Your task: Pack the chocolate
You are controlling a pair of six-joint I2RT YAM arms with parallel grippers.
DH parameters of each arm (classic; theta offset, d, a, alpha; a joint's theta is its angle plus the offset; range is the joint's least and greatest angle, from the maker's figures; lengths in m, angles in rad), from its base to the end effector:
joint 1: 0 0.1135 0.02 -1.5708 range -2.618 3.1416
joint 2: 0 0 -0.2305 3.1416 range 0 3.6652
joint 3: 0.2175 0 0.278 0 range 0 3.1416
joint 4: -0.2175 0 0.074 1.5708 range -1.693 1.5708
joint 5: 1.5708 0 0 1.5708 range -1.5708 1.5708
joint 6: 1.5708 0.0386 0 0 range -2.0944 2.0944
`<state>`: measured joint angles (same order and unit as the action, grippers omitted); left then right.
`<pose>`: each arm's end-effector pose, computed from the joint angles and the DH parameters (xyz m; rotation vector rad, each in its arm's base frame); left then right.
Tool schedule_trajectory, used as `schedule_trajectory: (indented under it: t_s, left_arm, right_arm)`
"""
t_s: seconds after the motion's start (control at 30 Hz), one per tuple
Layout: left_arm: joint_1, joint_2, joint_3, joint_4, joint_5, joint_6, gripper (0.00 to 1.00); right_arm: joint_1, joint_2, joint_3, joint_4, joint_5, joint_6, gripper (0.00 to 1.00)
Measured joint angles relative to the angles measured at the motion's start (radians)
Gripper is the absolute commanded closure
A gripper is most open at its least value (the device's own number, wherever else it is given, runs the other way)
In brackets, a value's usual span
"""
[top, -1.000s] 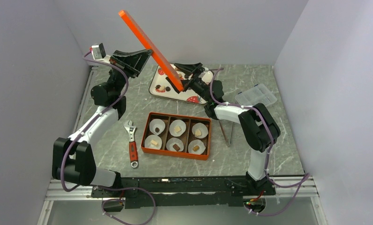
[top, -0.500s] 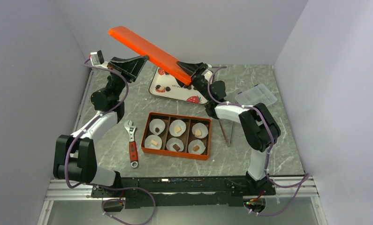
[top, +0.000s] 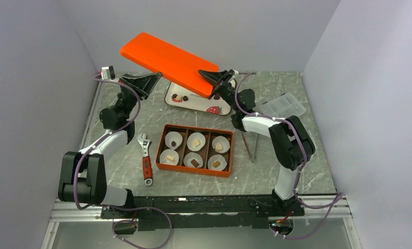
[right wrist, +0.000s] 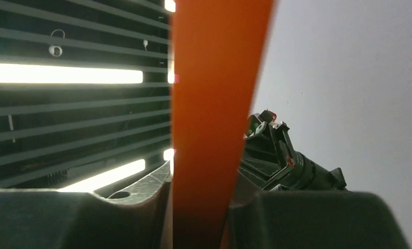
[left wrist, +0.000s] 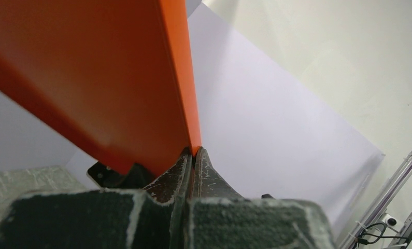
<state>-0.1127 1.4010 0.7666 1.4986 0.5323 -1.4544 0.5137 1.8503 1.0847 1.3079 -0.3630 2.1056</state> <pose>0.3007 -0.0538 0.3097 -0.0333 0.9710 -1.6461 0.3548 0.2159 0.2470 0.6829 1.3057 2.4630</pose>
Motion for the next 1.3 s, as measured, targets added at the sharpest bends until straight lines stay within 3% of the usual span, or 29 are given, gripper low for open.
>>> schedule_trajectory:
  t_s: [0.13, 0.27, 0.33, 0.47, 0.83, 1.1, 1.3]
  left_arm:
    - [0.008, -0.034, -0.043, -0.003, 0.018, 0.010, 0.86]
    - [0.011, -0.100, -0.087, -0.078, 0.036, 0.079, 0.63]
    - [0.011, -0.150, -0.106, -0.170, 0.056, 0.135, 0.49]
    - [0.010, -0.273, -0.117, -0.437, 0.069, 0.269, 0.32]
    - [0.010, -0.539, -0.048, -1.245, 0.049, 0.655, 0.13]
    - [0.010, -0.614, 0.125, -1.706, 0.094, 0.830, 0.15]
    - [0.013, -0.523, 0.417, -2.057, -0.121, 0.889, 0.14]
  right_arm:
    - [-0.012, -0.020, -0.003, -0.019, -0.044, 0.001, 0.86]
    - [-0.028, -0.037, -0.005, -0.045, -0.093, -0.003, 0.90]
    - [-0.037, -0.048, -0.005, -0.068, -0.107, -0.008, 0.91]
    - [-0.054, -0.079, -0.018, -0.121, -0.146, -0.011, 0.91]
    - [-0.135, -0.172, -0.073, -0.293, -0.265, -0.082, 0.92]
    - [-0.200, -0.182, -0.105, -0.436, -0.338, -0.207, 0.91]
    - [-0.199, -0.194, -0.148, -0.521, -0.398, -0.339, 0.91]
